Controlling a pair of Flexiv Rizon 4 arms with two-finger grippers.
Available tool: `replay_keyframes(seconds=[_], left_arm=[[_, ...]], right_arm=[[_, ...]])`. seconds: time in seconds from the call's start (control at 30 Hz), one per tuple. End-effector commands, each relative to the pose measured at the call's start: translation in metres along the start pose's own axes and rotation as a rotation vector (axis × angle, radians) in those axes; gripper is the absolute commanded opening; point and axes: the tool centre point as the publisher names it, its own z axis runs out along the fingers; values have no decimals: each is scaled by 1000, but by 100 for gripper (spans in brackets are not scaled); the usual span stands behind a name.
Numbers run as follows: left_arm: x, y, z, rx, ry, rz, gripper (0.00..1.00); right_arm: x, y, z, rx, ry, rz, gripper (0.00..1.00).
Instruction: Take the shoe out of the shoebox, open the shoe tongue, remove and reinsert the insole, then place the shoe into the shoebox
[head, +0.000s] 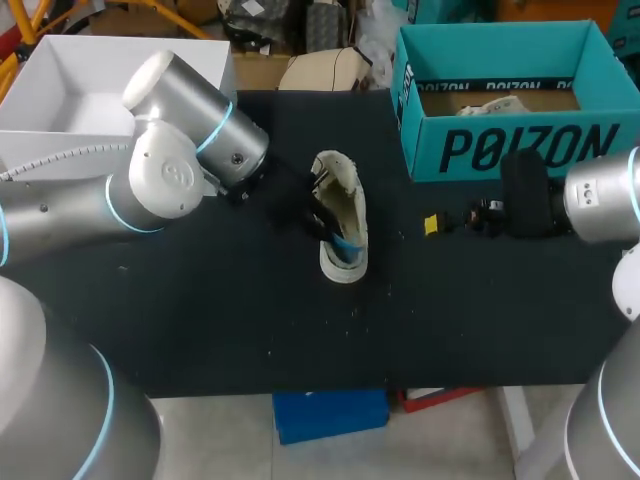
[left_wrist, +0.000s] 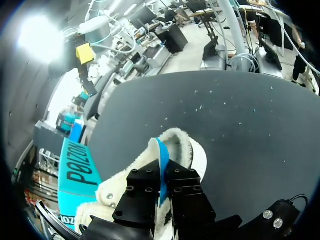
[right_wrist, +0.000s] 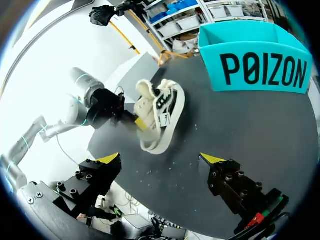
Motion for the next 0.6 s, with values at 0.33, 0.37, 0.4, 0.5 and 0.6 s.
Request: replay_keyframes(seconds=[0.33, 0.37, 0.4, 0.5, 0.6], left_arm=[[7, -10, 8, 74, 173, -24, 100], [7, -13, 3, 81, 170, -28, 100], [6, -16, -3, 87, 166, -30, 100], [3, -21, -20, 91, 157, -26, 100], [-2, -25, -30, 85, 141, -12, 100]], right_arm=[[0, 0, 0, 1, 0, 1, 100], [0, 0, 0, 1, 0, 1, 100], [0, 0, 0, 1, 0, 1, 100], [0, 0, 0, 1, 0, 1, 100], [0, 0, 0, 1, 0, 1, 100]])
